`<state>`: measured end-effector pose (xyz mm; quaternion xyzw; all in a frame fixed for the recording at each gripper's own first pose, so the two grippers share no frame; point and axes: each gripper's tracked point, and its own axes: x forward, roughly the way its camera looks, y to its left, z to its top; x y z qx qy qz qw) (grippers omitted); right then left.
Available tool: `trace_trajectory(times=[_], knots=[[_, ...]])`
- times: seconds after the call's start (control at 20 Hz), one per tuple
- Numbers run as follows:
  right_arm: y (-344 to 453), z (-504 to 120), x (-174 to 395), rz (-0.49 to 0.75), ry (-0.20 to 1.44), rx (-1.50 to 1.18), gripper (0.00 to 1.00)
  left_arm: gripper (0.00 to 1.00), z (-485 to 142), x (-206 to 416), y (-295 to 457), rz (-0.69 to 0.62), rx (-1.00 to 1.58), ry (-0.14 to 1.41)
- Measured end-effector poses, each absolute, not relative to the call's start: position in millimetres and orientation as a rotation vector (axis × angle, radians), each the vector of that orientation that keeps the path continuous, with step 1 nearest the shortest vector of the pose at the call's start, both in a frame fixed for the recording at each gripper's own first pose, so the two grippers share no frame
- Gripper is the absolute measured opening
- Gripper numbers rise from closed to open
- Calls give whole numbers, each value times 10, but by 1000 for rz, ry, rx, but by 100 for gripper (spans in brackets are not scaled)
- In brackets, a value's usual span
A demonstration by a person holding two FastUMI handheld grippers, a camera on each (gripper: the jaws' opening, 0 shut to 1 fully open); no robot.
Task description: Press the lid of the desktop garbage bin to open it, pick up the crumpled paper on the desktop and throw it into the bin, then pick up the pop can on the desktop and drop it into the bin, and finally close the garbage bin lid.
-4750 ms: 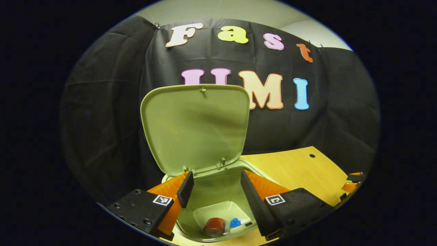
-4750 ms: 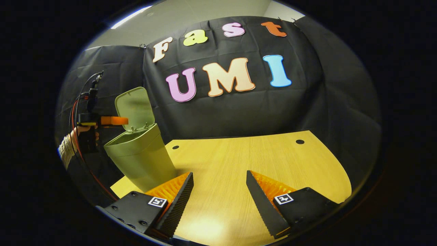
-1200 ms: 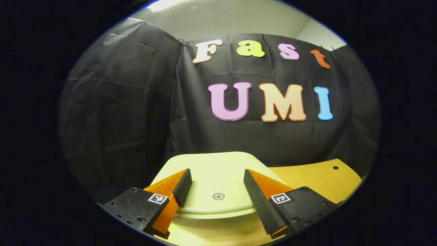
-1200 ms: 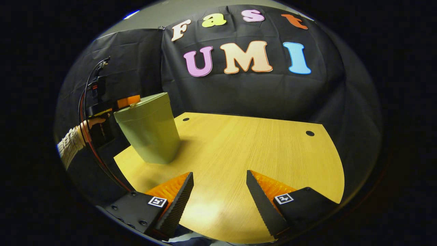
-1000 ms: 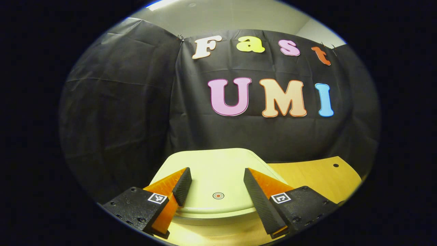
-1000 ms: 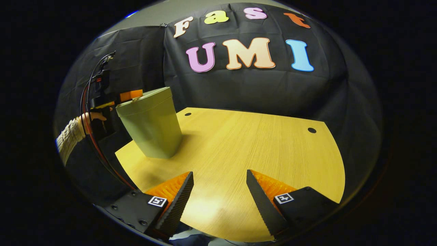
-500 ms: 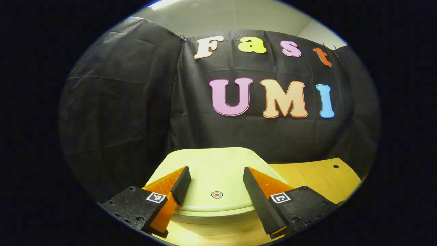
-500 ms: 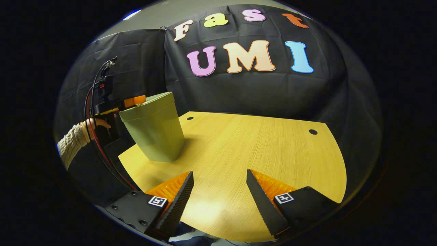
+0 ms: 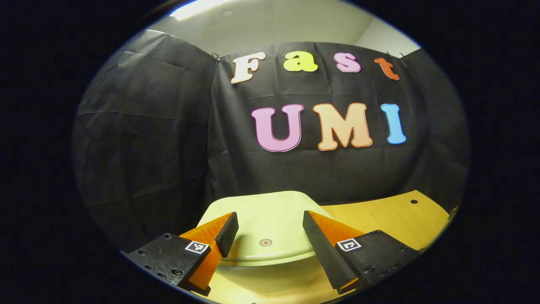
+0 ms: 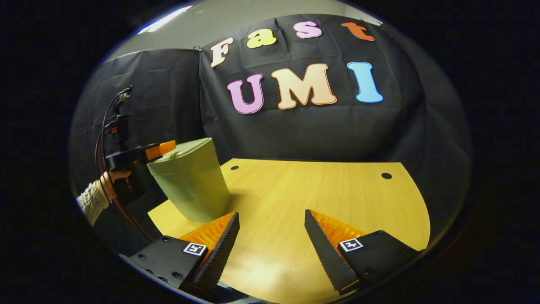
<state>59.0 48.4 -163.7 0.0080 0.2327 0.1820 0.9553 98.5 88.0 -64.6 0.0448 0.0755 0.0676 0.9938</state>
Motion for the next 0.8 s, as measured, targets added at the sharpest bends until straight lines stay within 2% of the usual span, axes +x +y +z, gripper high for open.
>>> trace_trajectory(times=[0.05,0.15,0.6,0.65,0.7,0.8], knots=[[521,-1597,598,369,458,19,98,99,-638,926,766,123,74,144],[610,-1524,622,369,434,15,98,94,-616,807,520,79,63,124],[624,-1217,442,210,341,54,98,94,-657,348,-261,-156,39,119],[652,-1176,413,193,321,61,98,99,-673,329,-307,-178,39,118],[670,-1140,391,179,301,62,98,94,-693,314,-337,-195,35,118],[704,-1115,342,159,278,72,98,94,-752,291,-360,-210,19,128]])
